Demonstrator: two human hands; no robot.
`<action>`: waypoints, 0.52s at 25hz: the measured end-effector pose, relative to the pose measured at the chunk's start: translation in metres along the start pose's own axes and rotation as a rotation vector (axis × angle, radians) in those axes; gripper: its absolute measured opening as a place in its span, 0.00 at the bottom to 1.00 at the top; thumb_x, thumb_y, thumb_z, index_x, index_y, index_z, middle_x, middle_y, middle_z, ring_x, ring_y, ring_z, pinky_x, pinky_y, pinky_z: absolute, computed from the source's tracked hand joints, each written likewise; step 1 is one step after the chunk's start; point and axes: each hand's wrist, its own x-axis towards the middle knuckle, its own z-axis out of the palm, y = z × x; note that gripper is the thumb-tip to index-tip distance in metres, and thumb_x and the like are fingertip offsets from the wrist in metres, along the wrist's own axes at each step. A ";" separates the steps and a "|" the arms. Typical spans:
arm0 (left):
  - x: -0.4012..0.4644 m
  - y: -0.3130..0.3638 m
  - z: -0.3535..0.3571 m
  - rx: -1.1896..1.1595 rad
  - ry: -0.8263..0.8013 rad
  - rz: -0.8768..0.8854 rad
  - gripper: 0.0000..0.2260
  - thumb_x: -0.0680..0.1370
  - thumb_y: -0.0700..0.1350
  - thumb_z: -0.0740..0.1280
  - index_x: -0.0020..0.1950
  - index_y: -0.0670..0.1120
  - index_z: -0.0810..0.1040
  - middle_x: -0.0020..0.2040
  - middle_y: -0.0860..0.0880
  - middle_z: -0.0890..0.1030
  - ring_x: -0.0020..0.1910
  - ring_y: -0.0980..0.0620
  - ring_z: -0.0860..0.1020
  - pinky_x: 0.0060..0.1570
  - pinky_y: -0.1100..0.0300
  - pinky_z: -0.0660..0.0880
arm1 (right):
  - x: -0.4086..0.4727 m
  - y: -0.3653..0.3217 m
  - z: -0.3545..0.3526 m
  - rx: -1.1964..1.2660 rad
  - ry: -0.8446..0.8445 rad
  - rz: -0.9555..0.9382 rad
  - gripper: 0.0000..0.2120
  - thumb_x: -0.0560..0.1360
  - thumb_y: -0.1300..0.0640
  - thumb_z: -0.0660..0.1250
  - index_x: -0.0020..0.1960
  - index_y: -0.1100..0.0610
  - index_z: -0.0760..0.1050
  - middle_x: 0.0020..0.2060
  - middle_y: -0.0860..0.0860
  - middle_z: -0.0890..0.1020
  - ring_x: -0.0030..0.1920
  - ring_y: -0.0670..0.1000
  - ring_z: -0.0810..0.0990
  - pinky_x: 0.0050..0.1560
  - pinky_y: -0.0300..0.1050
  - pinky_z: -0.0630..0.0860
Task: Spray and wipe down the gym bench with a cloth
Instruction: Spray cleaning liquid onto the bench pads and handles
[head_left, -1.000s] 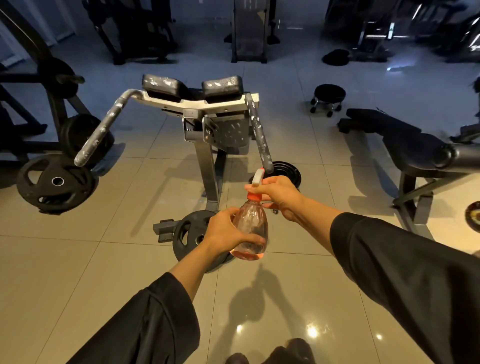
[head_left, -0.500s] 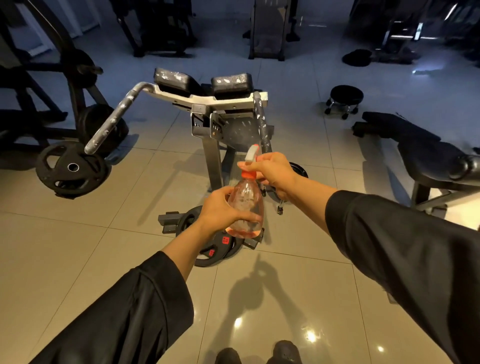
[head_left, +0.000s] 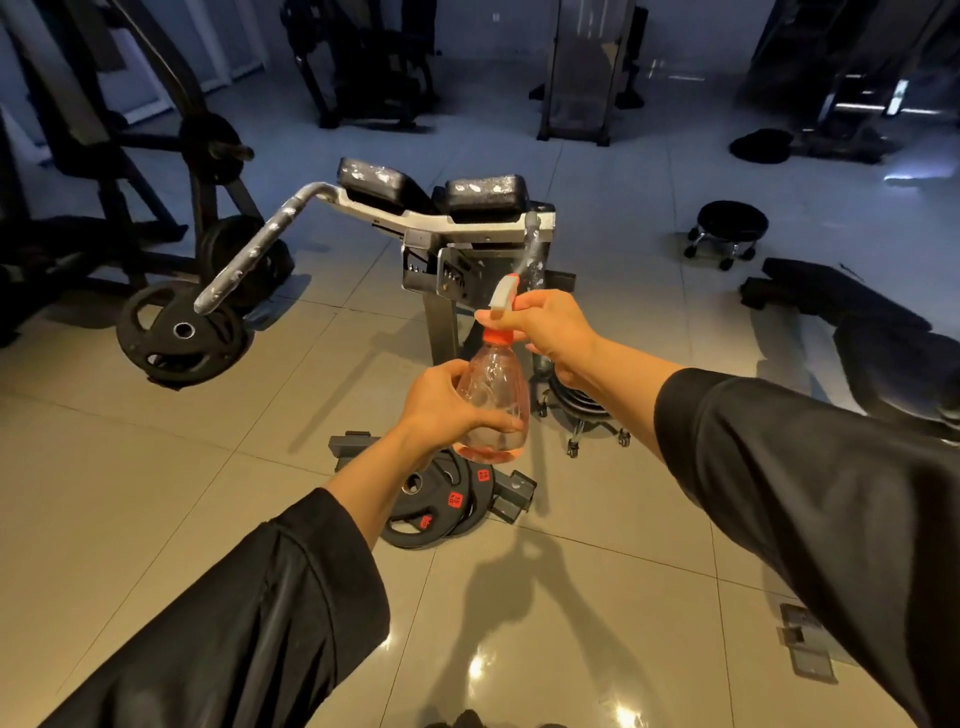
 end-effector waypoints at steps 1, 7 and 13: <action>-0.001 0.000 0.000 -0.015 0.022 -0.022 0.31 0.54 0.51 0.84 0.54 0.49 0.79 0.47 0.51 0.83 0.48 0.52 0.81 0.52 0.50 0.79 | 0.003 0.000 0.003 0.008 -0.018 -0.002 0.23 0.67 0.51 0.78 0.49 0.70 0.78 0.47 0.60 0.84 0.50 0.56 0.82 0.41 0.43 0.77; -0.020 -0.009 -0.029 -0.053 0.214 -0.106 0.34 0.52 0.52 0.83 0.55 0.48 0.79 0.47 0.52 0.83 0.49 0.51 0.81 0.53 0.48 0.79 | 0.014 -0.016 0.050 0.060 -0.245 -0.006 0.14 0.69 0.55 0.77 0.52 0.58 0.79 0.49 0.58 0.83 0.51 0.53 0.81 0.39 0.41 0.71; -0.050 -0.045 -0.097 -0.104 0.454 -0.172 0.28 0.58 0.45 0.83 0.54 0.51 0.76 0.47 0.54 0.81 0.47 0.55 0.80 0.50 0.56 0.79 | 0.020 -0.037 0.155 0.035 -0.538 -0.078 0.15 0.72 0.54 0.73 0.56 0.57 0.76 0.50 0.53 0.80 0.53 0.52 0.79 0.44 0.39 0.72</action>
